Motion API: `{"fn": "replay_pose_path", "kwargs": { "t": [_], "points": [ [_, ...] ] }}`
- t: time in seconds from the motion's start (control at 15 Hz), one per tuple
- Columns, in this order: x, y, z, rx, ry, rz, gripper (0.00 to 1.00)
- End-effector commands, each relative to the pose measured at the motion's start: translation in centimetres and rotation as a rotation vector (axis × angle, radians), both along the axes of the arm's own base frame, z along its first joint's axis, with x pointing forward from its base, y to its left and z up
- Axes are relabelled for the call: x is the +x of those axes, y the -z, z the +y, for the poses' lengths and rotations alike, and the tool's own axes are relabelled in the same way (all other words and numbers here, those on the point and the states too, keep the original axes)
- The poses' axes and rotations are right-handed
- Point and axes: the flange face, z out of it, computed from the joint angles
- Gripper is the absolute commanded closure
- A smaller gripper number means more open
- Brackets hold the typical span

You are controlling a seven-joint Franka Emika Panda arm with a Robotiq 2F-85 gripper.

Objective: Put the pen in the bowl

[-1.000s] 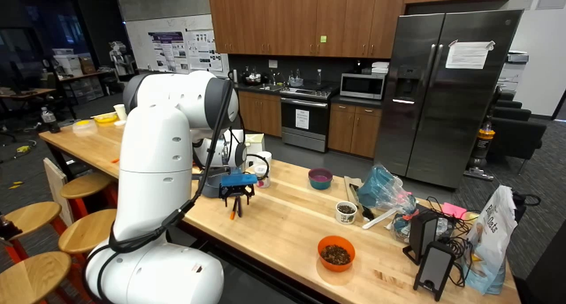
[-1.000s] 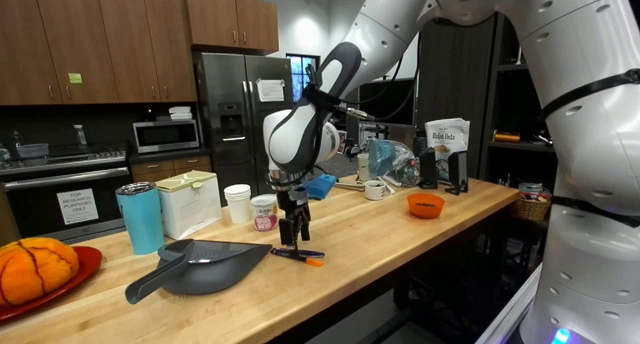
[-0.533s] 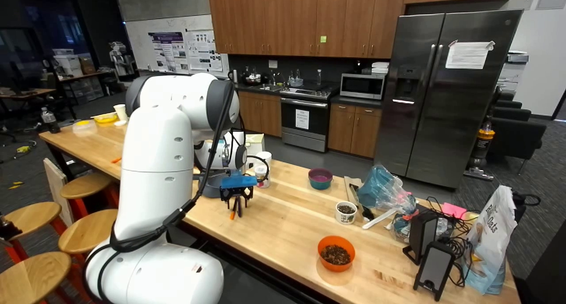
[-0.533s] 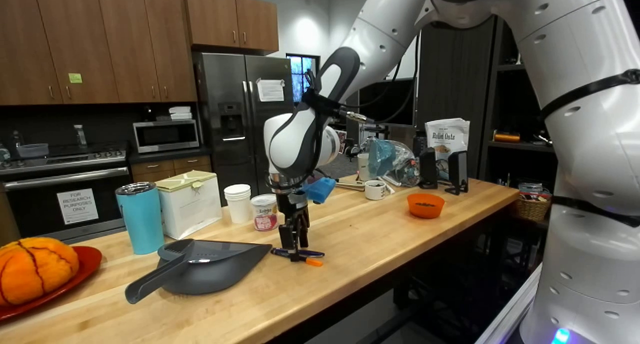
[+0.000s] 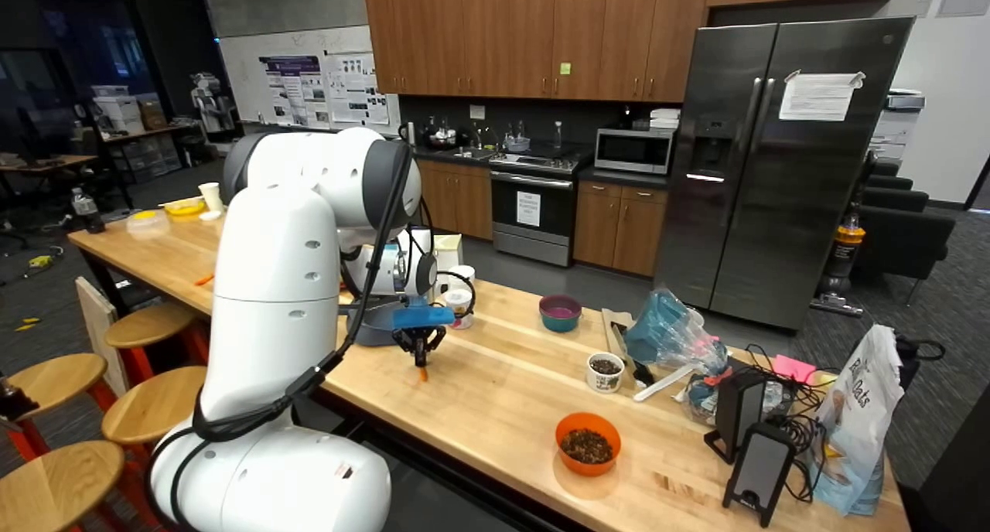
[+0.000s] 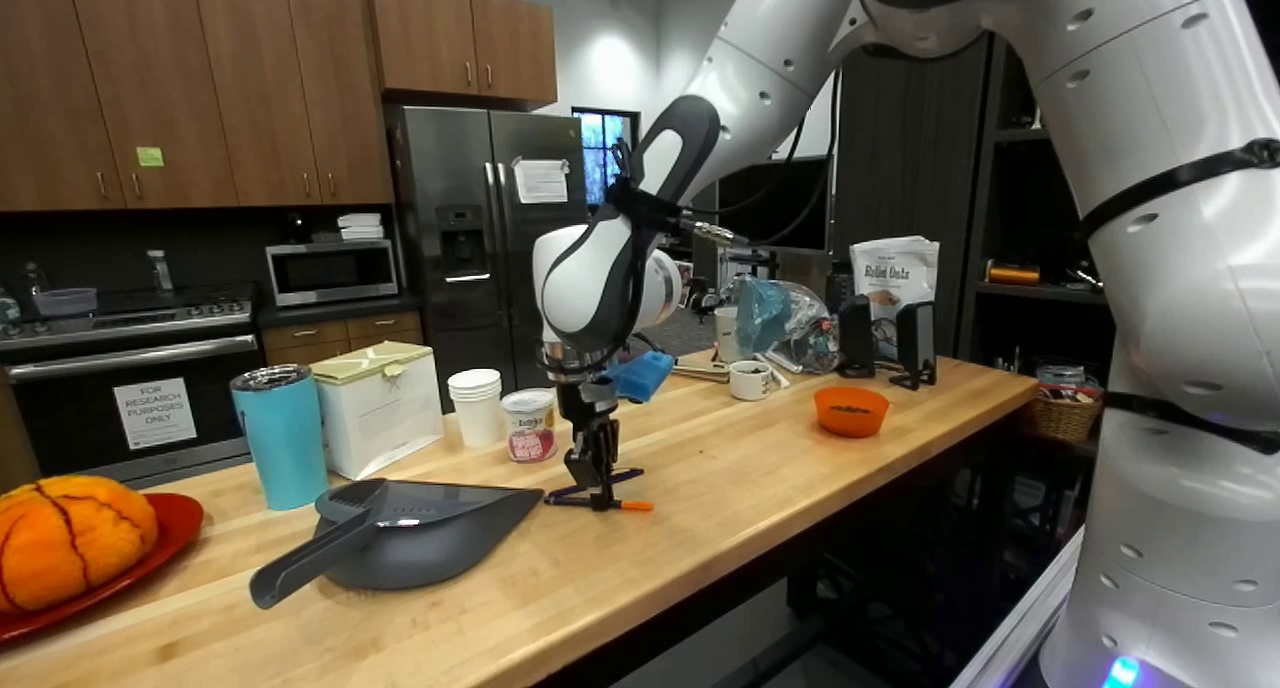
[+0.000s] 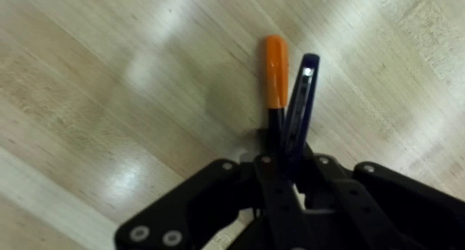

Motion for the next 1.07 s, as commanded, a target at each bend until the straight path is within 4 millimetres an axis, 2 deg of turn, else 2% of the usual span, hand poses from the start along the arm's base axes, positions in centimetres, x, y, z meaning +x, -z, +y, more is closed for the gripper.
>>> {"fn": "replay_pose_path", "kwargs": {
  "t": [0.0,0.53,0.8,1.0],
  "points": [
    [-0.1,-0.1,-0.2,-0.004,0.009,-0.004,0.99],
    [-0.5,-0.9,-0.2,-0.008,-0.002,-0.015,0.96],
    [-1.6,-2.8,0.5,-0.003,-0.027,-0.035,0.96],
    [-2.8,-4.9,1.4,0.005,-0.061,-0.064,0.96]
  ]
}}
